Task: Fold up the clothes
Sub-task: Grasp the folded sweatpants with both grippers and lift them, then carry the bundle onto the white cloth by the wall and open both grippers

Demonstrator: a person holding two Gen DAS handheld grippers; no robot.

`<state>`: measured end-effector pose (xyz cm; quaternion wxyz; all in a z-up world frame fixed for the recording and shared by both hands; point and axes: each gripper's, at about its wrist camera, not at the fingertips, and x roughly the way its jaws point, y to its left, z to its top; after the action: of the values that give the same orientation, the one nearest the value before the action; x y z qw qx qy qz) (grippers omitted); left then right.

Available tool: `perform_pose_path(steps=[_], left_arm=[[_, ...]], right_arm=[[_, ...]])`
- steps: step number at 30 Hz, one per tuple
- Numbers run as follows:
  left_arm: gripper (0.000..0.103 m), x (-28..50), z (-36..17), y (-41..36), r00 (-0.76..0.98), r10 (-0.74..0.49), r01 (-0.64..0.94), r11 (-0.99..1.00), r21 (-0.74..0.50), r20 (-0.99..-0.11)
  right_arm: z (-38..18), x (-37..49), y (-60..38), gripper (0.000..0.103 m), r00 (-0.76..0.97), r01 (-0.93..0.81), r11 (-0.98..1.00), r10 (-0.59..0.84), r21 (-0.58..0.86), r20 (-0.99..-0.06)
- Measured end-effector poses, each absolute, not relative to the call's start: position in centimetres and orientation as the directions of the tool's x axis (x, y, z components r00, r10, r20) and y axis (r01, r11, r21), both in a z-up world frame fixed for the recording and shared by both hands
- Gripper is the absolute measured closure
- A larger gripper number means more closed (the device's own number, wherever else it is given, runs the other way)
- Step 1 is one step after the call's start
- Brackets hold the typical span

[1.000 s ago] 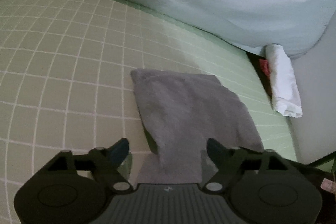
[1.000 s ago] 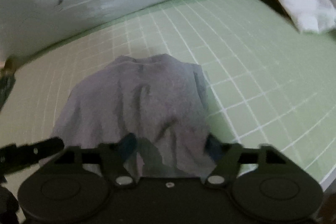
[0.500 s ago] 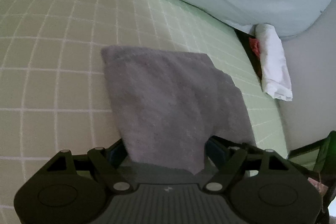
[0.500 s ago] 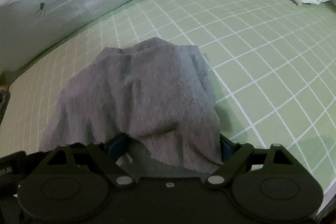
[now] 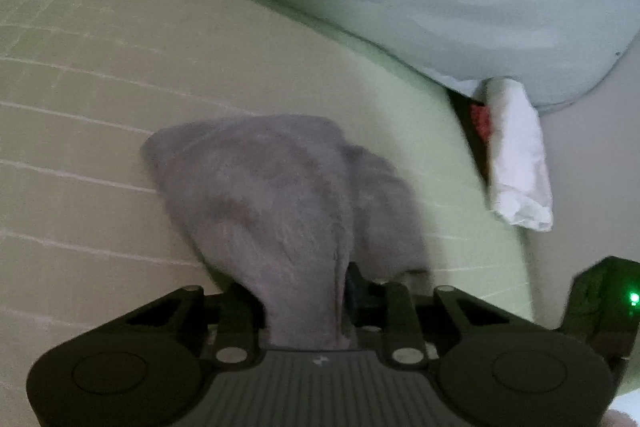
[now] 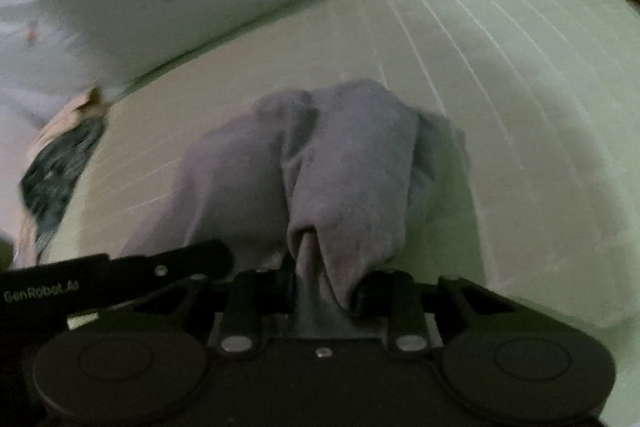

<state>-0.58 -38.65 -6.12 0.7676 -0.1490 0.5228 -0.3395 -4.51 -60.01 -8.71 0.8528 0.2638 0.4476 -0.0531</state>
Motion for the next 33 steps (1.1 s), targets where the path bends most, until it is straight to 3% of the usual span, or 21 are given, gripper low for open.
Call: perform_pose_path(steps=[8, 17, 26, 27, 29, 30, 31, 33], left_arm=[[0.076, -6.2, -2.8, -50.1, 0.266, -0.722, 0.442, 0.680, -0.585, -0.638], [0.076, -6.3, 0.8, -70.1, 0.152, -0.822, 0.647, 0.503, -0.573, -0.549], [0.073, -1.8, 7.2, -87.2, 0.134, -0.917, 0.797, 0.325, -0.508, -0.376], [0.065, -0.9, 7.2, -88.6, 0.152, -0.914, 0.801, 0.337, -0.495, -0.377], [0.043, 0.8, 6.1, -90.9, 0.215, -0.874, 0.787, 0.419, -0.453, -0.436], [0.036, 1.5, 5.0, -91.5, 0.239, -0.843, 0.772, 0.466, -0.433, -0.481], [0.036, 2.1, 4.0, -92.2, 0.262, -0.810, 0.756, 0.511, -0.410, -0.525], [0.035, 3.3, 1.9, -93.0, 0.296, -0.745, 0.725, 0.583, -0.368, -0.598]], right_arm=[[-4.6, -9.3, -71.8, 0.077, 0.683, 0.283, 0.883, 0.089, 0.375, -0.725], [0.0, -13.6, -88.8, 0.077, 0.751, 0.425, 0.850, -0.139, 0.311, -0.646], [8.0, -10.9, -103.4, 0.077, 0.783, 0.534, 0.828, -0.410, 0.169, -0.467], [8.1, -10.2, -104.6, 0.075, 0.776, 0.553, 0.818, -0.436, 0.158, -0.457], [7.1, -8.8, -107.0, 0.056, 0.736, 0.617, 0.776, -0.512, 0.128, -0.442], [6.4, -8.1, -108.2, 0.040, 0.709, 0.653, 0.749, -0.554, 0.112, -0.436], [5.3, -7.6, -109.1, 0.035, 0.679, 0.682, 0.724, -0.576, 0.103, -0.455], [3.0, -6.9, -110.8, 0.038, 0.624, 0.722, 0.683, -0.578, 0.105, -0.525]])
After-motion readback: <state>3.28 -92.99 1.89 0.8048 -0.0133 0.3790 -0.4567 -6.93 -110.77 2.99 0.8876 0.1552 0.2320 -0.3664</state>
